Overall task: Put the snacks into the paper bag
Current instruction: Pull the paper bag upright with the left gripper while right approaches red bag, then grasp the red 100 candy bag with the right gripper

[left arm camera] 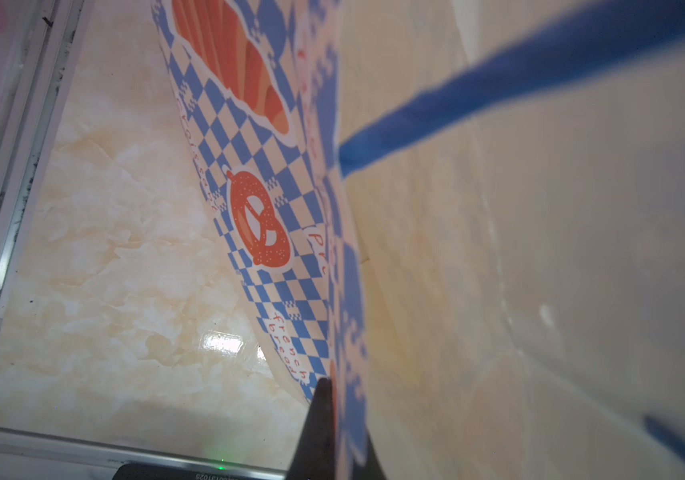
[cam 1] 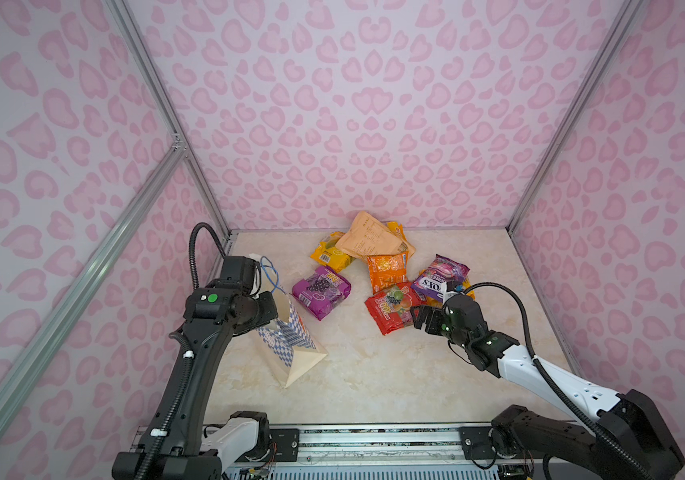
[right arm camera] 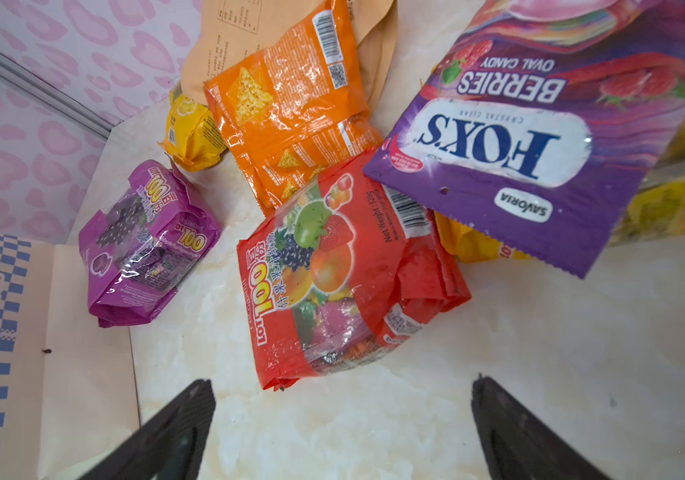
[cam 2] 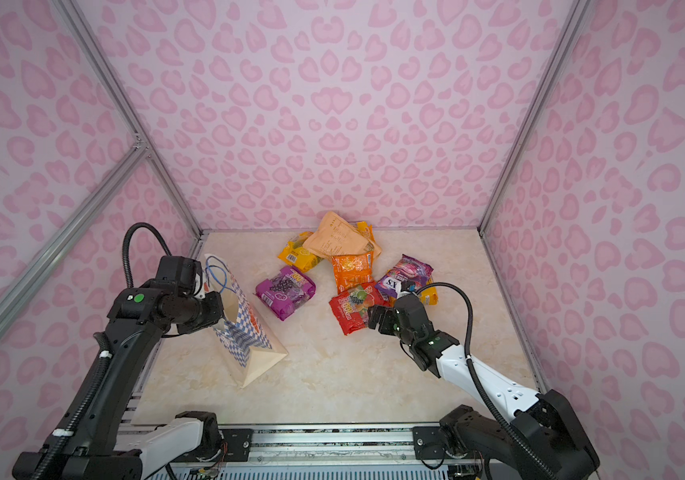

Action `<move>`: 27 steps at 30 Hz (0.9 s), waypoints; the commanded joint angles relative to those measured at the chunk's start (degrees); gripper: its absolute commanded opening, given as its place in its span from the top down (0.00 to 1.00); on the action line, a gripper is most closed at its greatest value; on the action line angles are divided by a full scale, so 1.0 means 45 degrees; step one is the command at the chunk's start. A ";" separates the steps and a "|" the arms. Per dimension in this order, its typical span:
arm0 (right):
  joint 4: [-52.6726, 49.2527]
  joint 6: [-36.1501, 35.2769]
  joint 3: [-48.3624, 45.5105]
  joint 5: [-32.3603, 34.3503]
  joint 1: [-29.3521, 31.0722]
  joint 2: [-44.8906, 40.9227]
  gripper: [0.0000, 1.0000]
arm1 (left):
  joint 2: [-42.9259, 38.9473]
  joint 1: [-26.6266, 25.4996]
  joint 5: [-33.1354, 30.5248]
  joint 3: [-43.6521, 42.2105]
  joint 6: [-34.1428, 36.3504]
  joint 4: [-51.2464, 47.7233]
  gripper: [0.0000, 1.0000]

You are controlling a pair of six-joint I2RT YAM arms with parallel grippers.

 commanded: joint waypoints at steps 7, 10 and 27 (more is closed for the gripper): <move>-0.0224 0.0511 0.0245 -0.0702 -0.1187 0.0779 0.01 | -0.1419 0.0026 -0.1231 -0.1242 0.0101 0.0664 0.97; -0.0255 0.0432 0.0661 -0.1094 -0.1556 0.1558 0.01 | -0.2226 0.0027 0.0125 -0.0765 -0.0174 0.0781 0.97; 0.1881 0.0351 0.1481 -0.3675 -0.2914 0.5185 0.01 | -0.3111 0.0026 0.0591 -0.0226 -0.0921 0.1278 0.97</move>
